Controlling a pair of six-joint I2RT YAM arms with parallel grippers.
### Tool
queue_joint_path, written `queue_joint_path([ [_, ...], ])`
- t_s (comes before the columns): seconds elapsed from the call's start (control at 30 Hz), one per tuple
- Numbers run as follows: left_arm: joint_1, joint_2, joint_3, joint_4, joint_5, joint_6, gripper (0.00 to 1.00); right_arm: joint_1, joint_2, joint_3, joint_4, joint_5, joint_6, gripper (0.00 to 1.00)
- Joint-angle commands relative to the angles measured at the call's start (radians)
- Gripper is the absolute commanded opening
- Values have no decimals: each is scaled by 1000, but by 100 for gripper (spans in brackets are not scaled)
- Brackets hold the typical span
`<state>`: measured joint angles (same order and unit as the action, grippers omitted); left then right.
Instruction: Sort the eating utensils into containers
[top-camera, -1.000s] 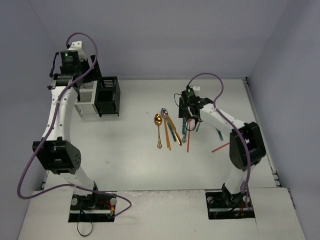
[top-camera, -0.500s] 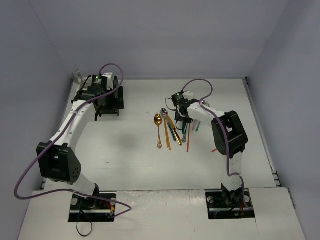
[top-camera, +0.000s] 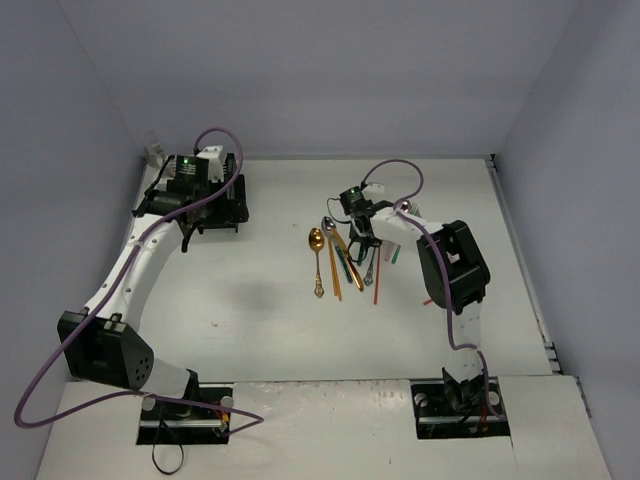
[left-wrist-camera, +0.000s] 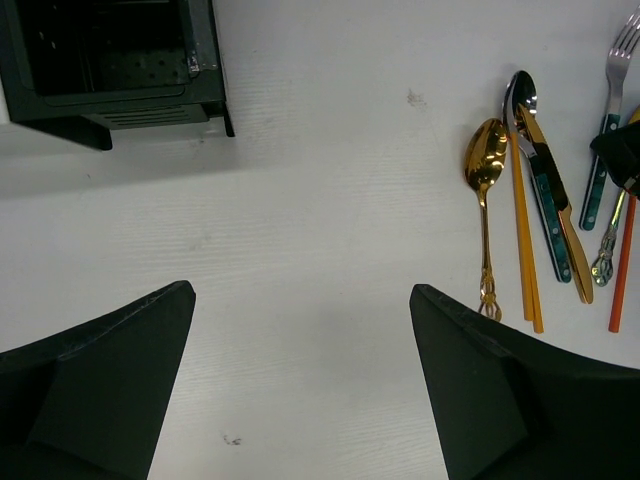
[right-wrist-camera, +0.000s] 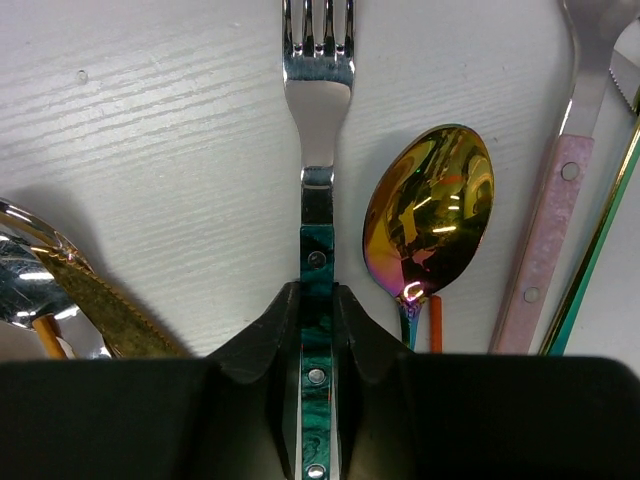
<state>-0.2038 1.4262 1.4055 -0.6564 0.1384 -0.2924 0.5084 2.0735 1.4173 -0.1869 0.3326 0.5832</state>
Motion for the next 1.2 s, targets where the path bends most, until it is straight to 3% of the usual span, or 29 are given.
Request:
queue_joint_path([
  [0.0,-11,-35,51,24,60,14,87,24,-54,24,11,40,-78,0],
  [0.2,-9,-38,129,41,161,-4,87,78,-260,-39,151,-7,-231,0],
  [0.37,-14,-41,145,165,338,-126,87,128,-471,-168,307,-114,-361,0],
  [0.5,-50,-39,133,271,392,-204,87,156,-606,-251,373,-236,-438,0],
  [0.7,-134,-33,124,410,394,-238,87,207,-734,-301,409,-389,-493,0],
  [0.9,-195,-33,95,506,326,-256,87,252,-785,-309,424,-412,-495,0],
  [1.1,-230,3,115,475,263,-225,77,274,-801,-304,430,-419,-486,0],
  [1.17,-238,11,117,475,262,-219,68,278,-806,-304,431,-421,-483,0],
])
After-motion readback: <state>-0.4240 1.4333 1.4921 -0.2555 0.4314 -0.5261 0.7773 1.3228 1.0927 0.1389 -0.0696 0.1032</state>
